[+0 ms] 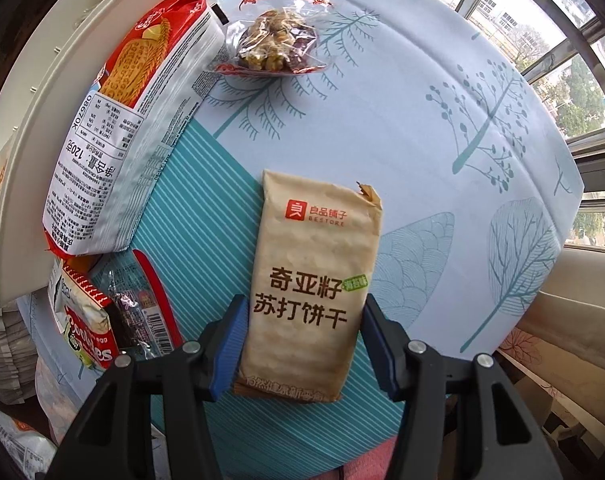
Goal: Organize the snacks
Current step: 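Carry the cracker pack and white bag into the tray and open both grippers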
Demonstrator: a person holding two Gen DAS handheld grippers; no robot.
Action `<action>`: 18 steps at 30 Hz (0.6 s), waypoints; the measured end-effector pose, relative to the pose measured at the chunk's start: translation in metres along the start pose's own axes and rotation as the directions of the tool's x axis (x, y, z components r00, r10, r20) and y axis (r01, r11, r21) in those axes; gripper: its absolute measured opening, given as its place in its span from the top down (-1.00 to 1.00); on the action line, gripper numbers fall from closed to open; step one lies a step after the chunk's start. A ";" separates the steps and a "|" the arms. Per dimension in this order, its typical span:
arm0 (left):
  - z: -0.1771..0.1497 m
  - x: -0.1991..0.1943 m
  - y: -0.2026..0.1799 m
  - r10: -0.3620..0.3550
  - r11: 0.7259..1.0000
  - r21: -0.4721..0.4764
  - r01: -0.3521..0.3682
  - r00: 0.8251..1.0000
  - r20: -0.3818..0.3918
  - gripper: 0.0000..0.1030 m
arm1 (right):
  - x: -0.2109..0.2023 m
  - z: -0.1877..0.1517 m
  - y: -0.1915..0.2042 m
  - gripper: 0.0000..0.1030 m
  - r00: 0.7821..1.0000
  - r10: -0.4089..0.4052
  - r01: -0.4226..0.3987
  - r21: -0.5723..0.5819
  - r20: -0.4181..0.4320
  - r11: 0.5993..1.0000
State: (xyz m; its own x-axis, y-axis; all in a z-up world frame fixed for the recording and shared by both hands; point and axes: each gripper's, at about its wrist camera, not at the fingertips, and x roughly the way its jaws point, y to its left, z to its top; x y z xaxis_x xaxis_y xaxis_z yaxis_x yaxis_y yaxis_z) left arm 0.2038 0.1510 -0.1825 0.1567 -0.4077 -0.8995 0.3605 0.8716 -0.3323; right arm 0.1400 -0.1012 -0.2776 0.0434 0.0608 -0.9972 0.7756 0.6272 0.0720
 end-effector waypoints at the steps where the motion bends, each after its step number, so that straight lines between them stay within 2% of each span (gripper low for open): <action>1: 0.003 -0.001 -0.003 -0.002 1.000 0.005 0.002 1.000 0.001 -0.37 | -0.002 0.000 -0.002 -0.09 1.000 0.005 -0.006 0.002 0.004 1.000; 10: 0.040 -0.004 -0.031 -0.013 0.999 0.037 0.012 1.000 0.026 -0.37 | -0.040 0.004 -0.009 -0.09 0.993 0.065 -0.061 -0.042 0.101 0.997; 18: 0.082 -0.001 -0.046 -0.007 0.999 0.035 0.005 0.998 0.061 -0.37 | -0.091 0.016 -0.008 -0.09 0.971 0.134 -0.112 -0.117 0.200 0.987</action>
State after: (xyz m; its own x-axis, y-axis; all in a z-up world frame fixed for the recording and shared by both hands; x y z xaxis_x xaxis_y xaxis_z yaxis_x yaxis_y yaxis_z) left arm 0.2628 0.0894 -0.1427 0.2103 -0.4294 -0.8783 0.3929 0.8598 -0.3263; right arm 0.1399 -0.1236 -0.1878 0.2714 -0.0121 -0.9624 0.6870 0.7027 0.1848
